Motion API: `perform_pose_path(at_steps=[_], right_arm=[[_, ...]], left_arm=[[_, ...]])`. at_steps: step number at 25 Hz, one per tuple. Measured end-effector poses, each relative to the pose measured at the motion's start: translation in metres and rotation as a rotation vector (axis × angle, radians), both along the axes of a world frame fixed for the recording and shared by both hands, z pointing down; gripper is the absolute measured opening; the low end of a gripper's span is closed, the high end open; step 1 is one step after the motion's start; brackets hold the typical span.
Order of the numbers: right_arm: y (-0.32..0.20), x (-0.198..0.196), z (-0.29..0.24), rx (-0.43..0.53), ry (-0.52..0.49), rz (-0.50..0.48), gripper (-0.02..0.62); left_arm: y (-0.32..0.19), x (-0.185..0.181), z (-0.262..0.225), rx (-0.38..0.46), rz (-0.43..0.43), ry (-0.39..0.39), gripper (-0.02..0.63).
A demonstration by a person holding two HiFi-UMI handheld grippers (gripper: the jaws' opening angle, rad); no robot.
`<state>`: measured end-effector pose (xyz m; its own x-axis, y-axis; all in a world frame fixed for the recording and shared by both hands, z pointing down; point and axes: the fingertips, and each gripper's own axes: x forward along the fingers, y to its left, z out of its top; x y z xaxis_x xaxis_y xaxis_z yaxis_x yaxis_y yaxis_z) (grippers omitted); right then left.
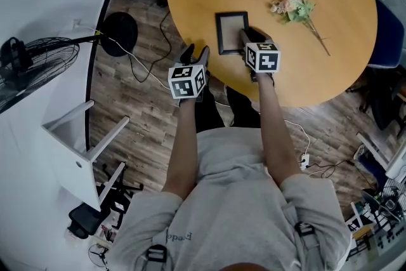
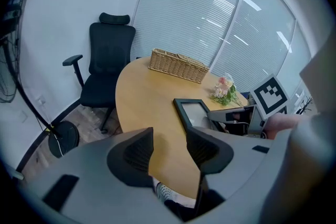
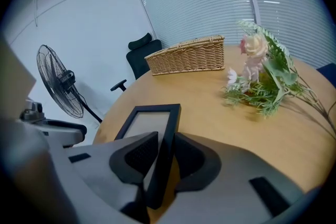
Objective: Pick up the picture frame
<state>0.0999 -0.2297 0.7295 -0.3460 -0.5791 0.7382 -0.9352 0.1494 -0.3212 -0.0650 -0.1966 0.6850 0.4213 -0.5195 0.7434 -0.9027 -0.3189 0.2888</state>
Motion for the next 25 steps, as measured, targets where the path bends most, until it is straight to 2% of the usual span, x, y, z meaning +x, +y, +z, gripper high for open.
perform_pose_path(at_steps=[18,25], right_arm=[[0.001,-0.048,-0.001,0.002,0.016,-0.116,0.095],[0.001,-0.074,-0.003,0.008,0.024,-0.161,0.094]], left_arm=[[0.021,-0.039,0.013,-0.033,-0.108,0.025,0.213],[0.028,-0.052,0.030,-0.119,-0.218,0.208,0.221]])
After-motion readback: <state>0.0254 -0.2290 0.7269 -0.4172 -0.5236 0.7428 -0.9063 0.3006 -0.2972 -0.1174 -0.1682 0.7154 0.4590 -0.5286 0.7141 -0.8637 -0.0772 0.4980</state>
